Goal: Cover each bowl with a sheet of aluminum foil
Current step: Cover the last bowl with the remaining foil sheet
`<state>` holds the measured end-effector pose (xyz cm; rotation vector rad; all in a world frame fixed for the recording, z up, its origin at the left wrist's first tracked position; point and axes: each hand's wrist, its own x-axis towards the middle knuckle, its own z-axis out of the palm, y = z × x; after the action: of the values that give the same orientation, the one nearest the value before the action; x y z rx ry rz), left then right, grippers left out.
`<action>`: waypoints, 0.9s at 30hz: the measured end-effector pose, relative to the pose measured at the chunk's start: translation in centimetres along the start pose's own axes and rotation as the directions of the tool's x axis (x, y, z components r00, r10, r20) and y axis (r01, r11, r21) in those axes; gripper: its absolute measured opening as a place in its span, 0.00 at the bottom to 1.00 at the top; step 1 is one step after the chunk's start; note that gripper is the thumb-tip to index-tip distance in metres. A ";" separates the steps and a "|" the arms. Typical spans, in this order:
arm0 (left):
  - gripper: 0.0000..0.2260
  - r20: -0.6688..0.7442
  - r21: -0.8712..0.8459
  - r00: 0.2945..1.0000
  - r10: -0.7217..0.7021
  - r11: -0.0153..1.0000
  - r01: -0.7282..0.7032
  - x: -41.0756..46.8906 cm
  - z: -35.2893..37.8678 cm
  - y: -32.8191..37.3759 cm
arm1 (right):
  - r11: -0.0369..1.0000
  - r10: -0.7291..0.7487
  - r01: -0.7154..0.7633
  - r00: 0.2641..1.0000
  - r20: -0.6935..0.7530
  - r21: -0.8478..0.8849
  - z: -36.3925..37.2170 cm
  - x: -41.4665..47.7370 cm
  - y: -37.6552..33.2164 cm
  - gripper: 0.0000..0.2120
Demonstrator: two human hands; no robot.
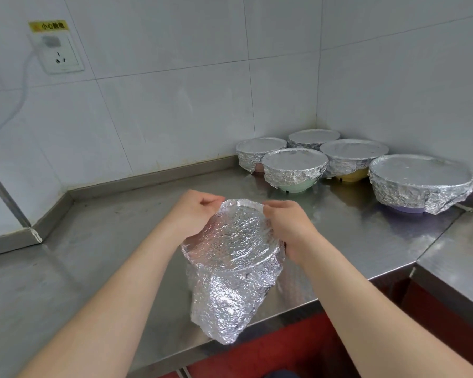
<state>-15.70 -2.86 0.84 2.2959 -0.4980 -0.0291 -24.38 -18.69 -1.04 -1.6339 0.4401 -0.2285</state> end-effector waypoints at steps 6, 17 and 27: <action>0.02 -0.069 -0.062 0.996 -0.052 0.997 0.048 1.7 -0.6 -0.7 | 0.996 -0.038 0.041 0.998 0.040 -0.085 -0.7 1.2 -0.9 0.17; 0.02 0.007 -0.126 0.996 -0.092 0.988 0.093 1.8 -0.5 -0.4 | 0.933 -0.095 0.135 0.987 0.133 -0.332 -0.2 2.8 -0.3 0.12; 0.03 0.033 0.023 0.999 0.004 1.000 -0.005 1.6 -0.2 0.2 | 0.996 -0.027 0.050 0.960 0.278 -0.075 -1.7 3.8 -1.5 0.11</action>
<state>-14.24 -3.44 1.31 2.3204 -0.5229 -0.0590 -21.38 -21.70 0.25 -1.7248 0.2053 -0.0084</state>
